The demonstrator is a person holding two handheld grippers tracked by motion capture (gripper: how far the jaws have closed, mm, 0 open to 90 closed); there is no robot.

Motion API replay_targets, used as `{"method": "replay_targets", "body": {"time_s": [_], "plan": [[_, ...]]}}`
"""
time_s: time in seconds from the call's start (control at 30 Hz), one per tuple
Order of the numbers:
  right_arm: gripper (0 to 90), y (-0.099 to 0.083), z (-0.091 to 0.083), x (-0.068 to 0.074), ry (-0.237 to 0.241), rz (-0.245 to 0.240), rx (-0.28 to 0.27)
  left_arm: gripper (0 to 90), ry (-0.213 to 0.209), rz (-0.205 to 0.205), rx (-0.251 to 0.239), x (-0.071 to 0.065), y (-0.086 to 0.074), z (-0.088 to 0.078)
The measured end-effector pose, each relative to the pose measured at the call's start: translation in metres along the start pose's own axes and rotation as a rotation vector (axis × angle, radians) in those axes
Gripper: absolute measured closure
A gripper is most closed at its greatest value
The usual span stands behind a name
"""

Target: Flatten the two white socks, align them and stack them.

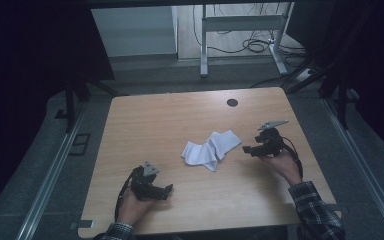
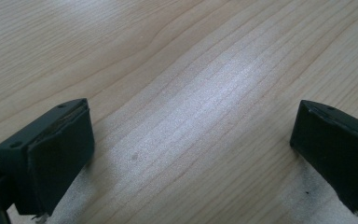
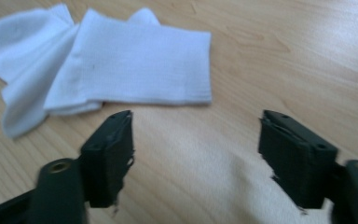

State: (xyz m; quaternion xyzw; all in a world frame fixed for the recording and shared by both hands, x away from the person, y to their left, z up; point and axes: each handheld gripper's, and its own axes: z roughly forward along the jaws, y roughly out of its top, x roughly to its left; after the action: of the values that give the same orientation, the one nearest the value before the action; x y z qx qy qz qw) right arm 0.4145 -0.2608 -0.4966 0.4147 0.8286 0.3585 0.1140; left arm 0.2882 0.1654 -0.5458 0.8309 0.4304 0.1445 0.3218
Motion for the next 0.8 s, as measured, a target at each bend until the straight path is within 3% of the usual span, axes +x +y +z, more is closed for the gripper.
{"method": "replay_targets", "body": {"time_s": [0.07,0.1,0.17,0.3,0.43,0.5,0.63,0.8], "plan": [[30.0,0.003,0.001,-0.002,0.002,0.002,-0.001,0.0,0.0,0.0,0.0,0.0,0.0,0.0],[40.1,0.008,0.004,-0.005,0.013,0.012,0.001,0.0,0.0,0.0,0.0,0.0,0.0,0.0],[40.7,0.011,0.006,-0.006,0.021,0.016,0.003,0.0,0.0,0.0,0.0,0.0,0.0,0.0],[52.0,0.023,0.018,-0.007,0.013,0.027,0.022,0.0,0.0,0.0,0.0,0.0,0.0,0.0],[55.9,0.03,0.031,-0.005,-0.026,0.019,0.039,0.0,0.0,-0.001,-0.001,0.0,0.0,0.0],[53.6,0.033,0.038,-0.005,-0.05,0.016,0.044,0.0,0.0,-0.001,-0.001,0.0,0.0,0.0],[53.0,0.034,0.053,-0.006,-0.031,0.04,0.047,0.0,0.001,-0.001,-0.001,0.0,0.0,0.0],[55.4,0.028,0.067,-0.006,-0.038,0.037,0.076,0.0,0.0,0.001,-0.001,0.0,0.0,0.0]]}}
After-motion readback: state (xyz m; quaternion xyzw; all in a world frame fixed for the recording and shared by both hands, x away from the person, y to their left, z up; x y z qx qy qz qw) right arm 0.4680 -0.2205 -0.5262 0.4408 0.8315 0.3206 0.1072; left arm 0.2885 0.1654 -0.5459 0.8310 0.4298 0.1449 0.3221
